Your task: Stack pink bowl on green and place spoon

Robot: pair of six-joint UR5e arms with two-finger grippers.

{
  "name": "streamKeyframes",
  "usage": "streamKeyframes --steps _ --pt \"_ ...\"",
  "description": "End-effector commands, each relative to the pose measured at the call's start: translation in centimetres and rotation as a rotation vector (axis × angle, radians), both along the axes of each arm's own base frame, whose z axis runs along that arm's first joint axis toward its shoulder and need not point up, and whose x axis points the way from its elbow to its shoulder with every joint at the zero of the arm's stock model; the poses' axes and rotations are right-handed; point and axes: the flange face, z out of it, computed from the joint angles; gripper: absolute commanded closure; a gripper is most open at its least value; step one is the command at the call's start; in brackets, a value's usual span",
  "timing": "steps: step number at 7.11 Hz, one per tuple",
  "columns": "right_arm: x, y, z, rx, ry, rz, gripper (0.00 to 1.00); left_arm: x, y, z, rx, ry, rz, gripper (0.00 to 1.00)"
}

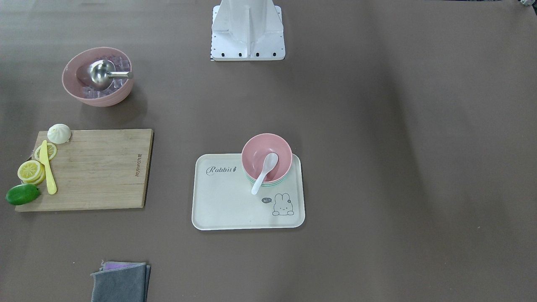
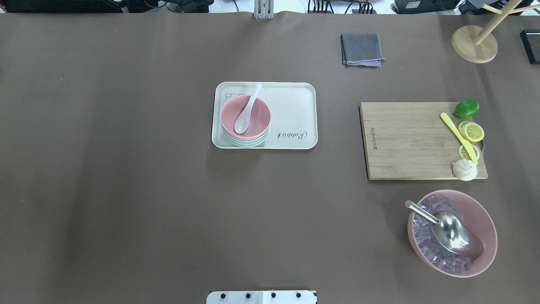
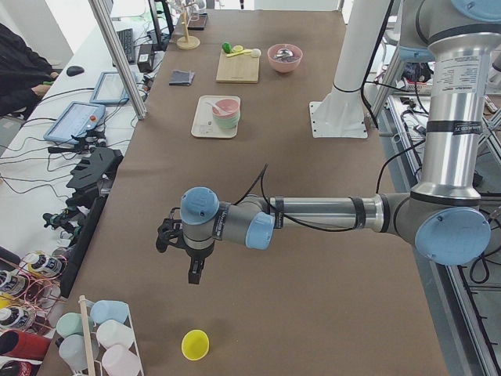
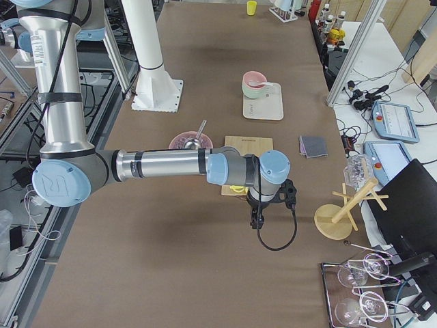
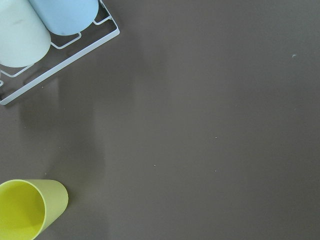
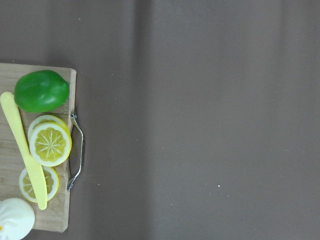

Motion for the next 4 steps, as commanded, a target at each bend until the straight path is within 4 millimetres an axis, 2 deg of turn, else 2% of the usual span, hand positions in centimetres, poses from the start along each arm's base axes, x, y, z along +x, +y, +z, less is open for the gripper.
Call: streamKeyframes --steps 1,4 --pt "0.07 -0.05 -0.10 0.002 -0.005 0.002 0.00 -0.03 0.00 0.05 -0.001 -0.004 -0.001 0.01" --pt "0.38 -0.09 -0.26 0.005 -0.005 0.008 0.00 -0.04 -0.01 -0.01 0.002 -0.006 0.000 0.01"
